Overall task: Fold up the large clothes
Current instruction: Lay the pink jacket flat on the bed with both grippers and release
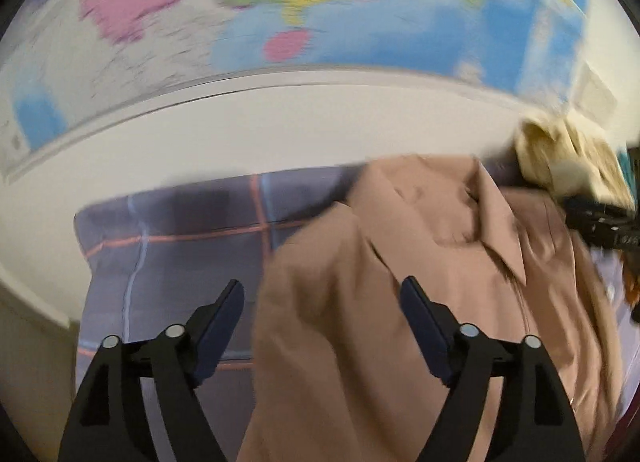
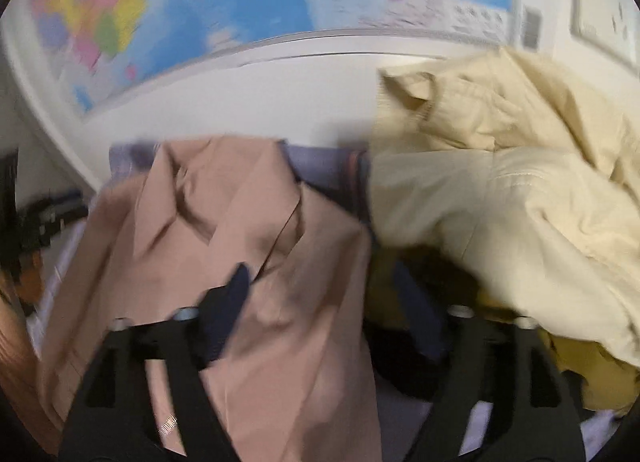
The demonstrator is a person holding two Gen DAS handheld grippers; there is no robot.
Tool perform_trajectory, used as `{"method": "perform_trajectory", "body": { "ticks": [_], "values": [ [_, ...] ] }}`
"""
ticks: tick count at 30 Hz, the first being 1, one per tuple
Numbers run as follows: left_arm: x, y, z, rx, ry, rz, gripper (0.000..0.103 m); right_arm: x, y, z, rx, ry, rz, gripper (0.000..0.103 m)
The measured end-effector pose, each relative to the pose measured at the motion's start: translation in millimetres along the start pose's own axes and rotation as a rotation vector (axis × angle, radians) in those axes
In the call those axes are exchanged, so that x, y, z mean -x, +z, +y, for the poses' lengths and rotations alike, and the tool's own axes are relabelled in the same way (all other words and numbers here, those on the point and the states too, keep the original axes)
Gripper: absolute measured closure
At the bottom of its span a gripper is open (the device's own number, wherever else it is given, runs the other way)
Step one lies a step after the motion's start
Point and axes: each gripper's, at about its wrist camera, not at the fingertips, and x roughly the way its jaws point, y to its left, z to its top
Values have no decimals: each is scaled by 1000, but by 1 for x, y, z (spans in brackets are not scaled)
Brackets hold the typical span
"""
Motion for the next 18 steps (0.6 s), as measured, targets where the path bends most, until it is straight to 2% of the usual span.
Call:
{"method": "perform_trajectory", "body": {
  "ticks": [2,4,5,6,7,8,9,12,14,18],
  "values": [
    [-16,-3,-19,-63,-16,32,23,-5,-7,14,58,-34,35,23],
    [-32,-1,-36,-90,-17,82,23,-16,-13,22,98,-84,85,37],
    [-47,-1,-42,-97,-22,121,24,-23,-14,21,114,-116,110,54],
    [-57,0,-46,-98,-23,152,34,-24,-20,15,112,-132,124,88],
    [-69,1,-50,-101,-12,182,43,-25,-21,9,102,-132,132,100],
    [-80,4,-53,-108,19,205,61,-23,-17,6,90,-143,123,99],
    [-84,7,-53,-102,29,204,66,-17,-11,4,91,-150,96,99],
    [-85,25,-39,-16,-6,167,73,9,2,-19,27,-112,22,100],
    [-81,36,-34,0,6,117,72,18,13,-31,-23,-112,-29,100],
    [-87,42,-24,40,41,109,69,-8,13,-55,-151,-44,27,98]
  ]
}}
